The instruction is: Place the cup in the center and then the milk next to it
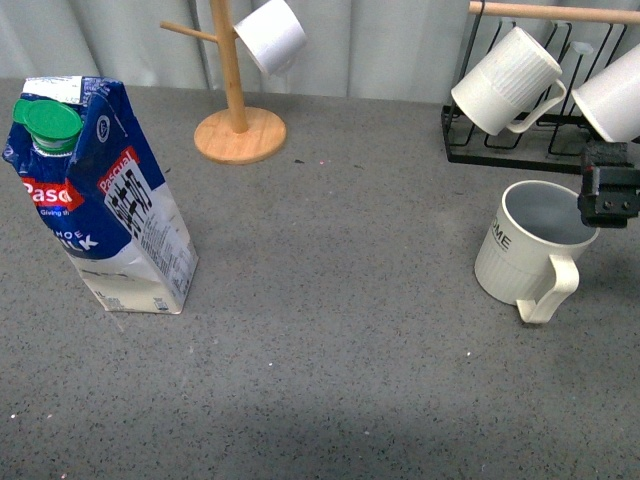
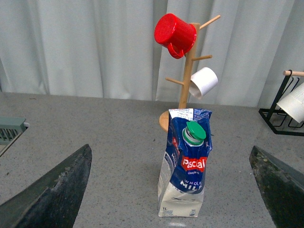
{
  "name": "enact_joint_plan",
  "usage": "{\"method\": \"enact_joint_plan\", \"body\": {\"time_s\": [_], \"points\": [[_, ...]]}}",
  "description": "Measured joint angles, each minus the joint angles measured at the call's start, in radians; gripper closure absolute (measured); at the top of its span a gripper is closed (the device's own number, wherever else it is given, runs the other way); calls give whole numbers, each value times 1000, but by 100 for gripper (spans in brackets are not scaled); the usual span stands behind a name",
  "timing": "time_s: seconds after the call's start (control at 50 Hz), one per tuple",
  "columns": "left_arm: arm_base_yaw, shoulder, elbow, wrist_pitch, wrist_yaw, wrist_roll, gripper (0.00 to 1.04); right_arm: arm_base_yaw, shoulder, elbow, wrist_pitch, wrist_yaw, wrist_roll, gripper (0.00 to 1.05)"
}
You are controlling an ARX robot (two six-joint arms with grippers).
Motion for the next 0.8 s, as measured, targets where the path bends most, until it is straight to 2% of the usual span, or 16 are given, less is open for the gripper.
{"method": "enact_joint_plan", "body": {"time_s": [0.42,0.48,0.8], "points": [[0,0,0,0,0,0,7,24,78,89,-114,27,42,9],[0,0,0,0,0,0,7,24,82,89,-123,27,42,14],[0,0,0,0,0,0,7,27,84,106,-177,3,78,76]]}}
